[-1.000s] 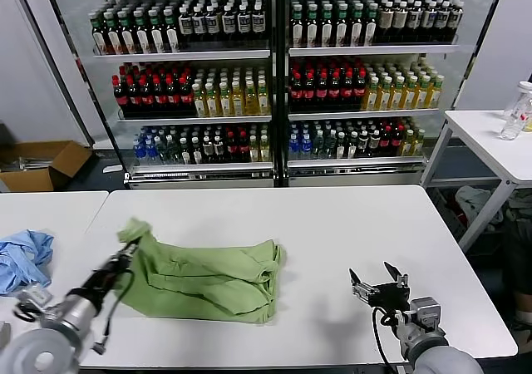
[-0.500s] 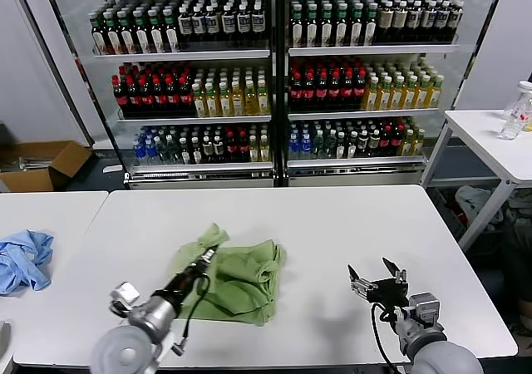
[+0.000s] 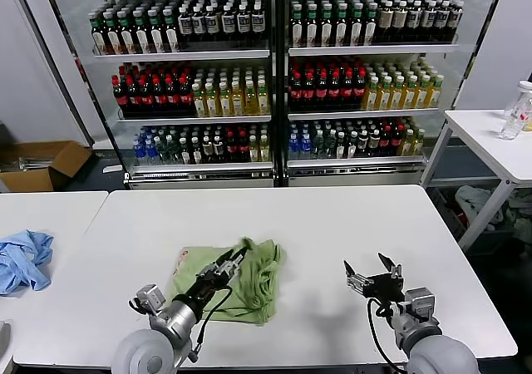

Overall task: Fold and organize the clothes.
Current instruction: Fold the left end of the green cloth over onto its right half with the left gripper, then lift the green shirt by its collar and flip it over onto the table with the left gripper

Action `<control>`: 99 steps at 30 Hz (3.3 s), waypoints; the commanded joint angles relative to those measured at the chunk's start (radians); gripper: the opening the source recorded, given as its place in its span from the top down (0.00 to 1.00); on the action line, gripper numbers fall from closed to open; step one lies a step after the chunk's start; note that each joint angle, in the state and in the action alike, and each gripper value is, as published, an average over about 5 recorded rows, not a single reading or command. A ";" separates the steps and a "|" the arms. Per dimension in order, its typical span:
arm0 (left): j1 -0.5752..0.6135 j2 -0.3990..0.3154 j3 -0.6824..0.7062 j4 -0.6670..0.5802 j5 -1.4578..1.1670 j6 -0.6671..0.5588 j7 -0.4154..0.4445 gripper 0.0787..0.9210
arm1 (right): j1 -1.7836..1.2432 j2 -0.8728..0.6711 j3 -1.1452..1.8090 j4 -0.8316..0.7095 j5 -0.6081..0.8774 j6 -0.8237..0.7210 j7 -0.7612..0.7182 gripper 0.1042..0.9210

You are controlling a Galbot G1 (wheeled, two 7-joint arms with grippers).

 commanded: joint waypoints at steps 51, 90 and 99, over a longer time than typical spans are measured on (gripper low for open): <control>0.014 0.003 -0.241 0.214 -0.386 0.040 -0.033 0.95 | -0.099 -0.002 0.085 0.088 -0.007 0.005 0.001 0.12; -0.238 -0.159 0.208 0.097 -0.036 -0.017 -0.212 0.96 | -0.060 0.066 0.057 0.080 -0.042 0.050 -0.011 0.12; -0.351 -0.254 0.272 0.247 -0.059 -0.027 -0.241 0.96 | -0.042 0.063 0.053 0.053 -0.033 0.059 -0.014 0.12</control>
